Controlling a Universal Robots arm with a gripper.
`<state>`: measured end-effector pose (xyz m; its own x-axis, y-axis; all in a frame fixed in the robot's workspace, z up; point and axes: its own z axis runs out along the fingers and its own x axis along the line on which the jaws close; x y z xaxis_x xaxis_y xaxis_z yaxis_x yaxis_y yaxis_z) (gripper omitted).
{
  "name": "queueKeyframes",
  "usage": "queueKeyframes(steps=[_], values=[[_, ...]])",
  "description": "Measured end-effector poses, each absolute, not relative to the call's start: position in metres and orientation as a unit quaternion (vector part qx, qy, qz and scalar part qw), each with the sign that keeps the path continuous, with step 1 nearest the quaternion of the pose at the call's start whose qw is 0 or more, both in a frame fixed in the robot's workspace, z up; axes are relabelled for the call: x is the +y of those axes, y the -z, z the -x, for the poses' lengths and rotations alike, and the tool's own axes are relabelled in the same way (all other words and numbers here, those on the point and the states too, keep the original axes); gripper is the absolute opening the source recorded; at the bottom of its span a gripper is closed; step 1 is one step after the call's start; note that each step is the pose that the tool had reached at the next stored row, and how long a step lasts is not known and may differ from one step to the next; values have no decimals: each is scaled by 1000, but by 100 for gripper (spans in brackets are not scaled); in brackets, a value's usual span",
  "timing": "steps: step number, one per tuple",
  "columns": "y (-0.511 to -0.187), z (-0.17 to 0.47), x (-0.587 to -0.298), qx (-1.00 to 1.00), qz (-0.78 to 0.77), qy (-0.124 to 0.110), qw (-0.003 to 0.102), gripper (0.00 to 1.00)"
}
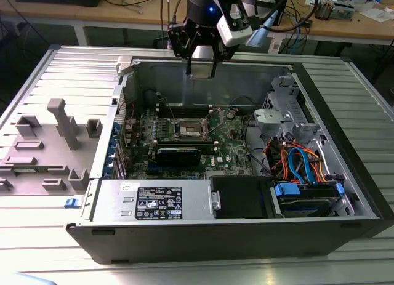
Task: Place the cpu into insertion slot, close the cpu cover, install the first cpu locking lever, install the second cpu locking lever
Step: 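Place the cpu into insertion slot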
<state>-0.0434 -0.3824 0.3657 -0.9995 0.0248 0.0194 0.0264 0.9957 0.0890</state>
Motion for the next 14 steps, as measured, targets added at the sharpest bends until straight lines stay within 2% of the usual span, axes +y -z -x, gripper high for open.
queueKeyframes(steps=[14], values=[[-363,43,-382,-999,13,44,9,55]])
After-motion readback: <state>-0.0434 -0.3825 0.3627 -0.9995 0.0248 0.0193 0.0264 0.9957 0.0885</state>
